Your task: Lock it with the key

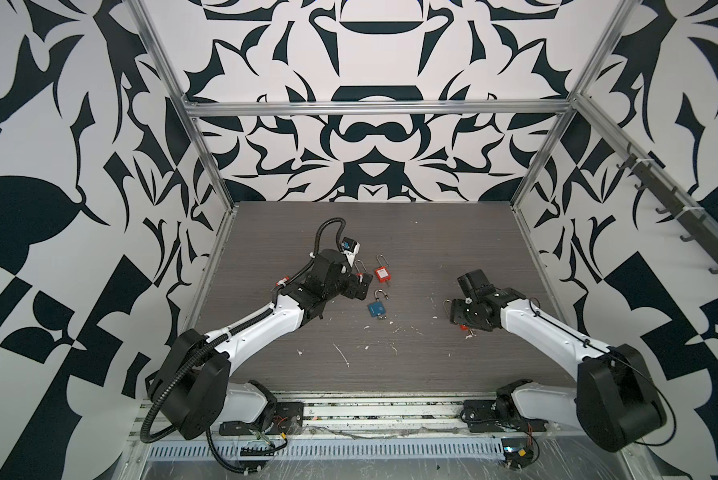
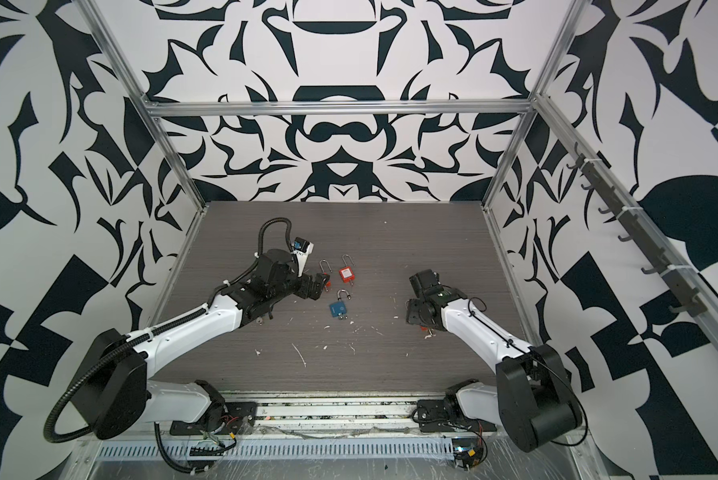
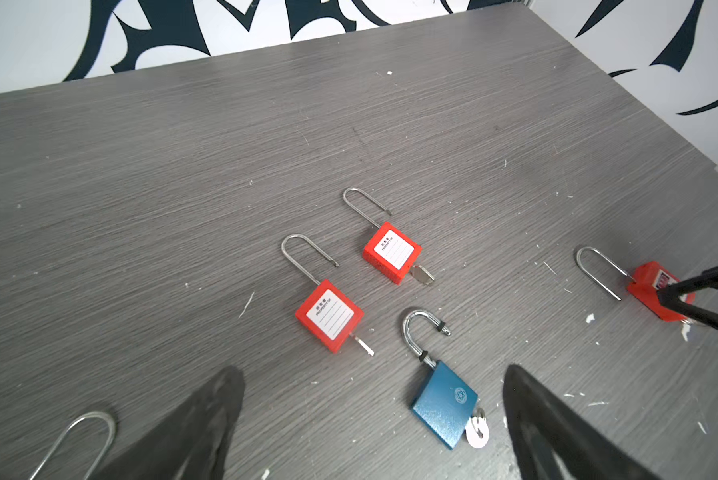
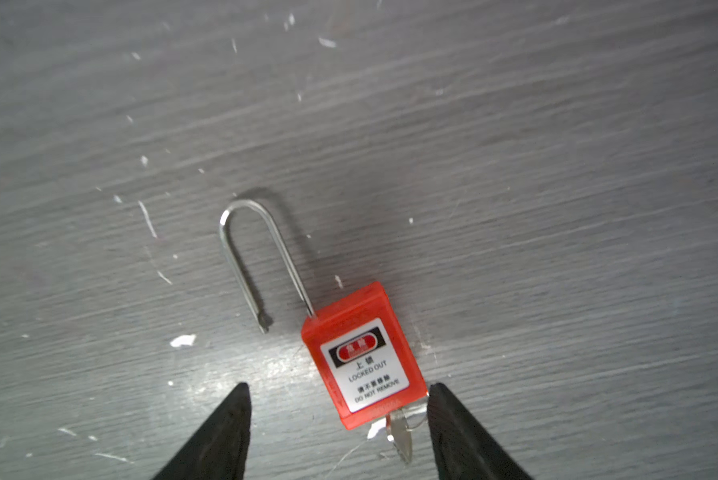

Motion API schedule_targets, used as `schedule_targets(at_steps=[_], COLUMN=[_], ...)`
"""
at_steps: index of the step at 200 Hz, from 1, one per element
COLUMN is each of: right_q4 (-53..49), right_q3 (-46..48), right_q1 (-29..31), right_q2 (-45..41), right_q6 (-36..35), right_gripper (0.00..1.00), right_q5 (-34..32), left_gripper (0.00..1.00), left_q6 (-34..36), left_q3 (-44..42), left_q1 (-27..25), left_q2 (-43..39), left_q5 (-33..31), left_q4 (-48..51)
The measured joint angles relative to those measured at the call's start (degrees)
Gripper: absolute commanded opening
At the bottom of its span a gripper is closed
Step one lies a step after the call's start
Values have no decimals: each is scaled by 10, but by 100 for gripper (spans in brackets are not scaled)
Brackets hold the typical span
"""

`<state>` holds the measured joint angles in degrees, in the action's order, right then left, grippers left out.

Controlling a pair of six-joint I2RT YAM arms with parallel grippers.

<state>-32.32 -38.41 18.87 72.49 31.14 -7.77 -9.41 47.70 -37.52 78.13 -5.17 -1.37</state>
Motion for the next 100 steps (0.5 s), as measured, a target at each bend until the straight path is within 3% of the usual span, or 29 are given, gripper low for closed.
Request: schedule_targets(at_steps=[100], right_q4=[6], right_q3=[6], right_q1=[1], right_q2=[0], right_q6=[2], right_gripper=[64], right_q5=[21], left_gripper=[99], left_q6=[-2], left_q3=[6], left_q1=[-7], left_q2=[14], left_q5=[-5], left_q4=[5])
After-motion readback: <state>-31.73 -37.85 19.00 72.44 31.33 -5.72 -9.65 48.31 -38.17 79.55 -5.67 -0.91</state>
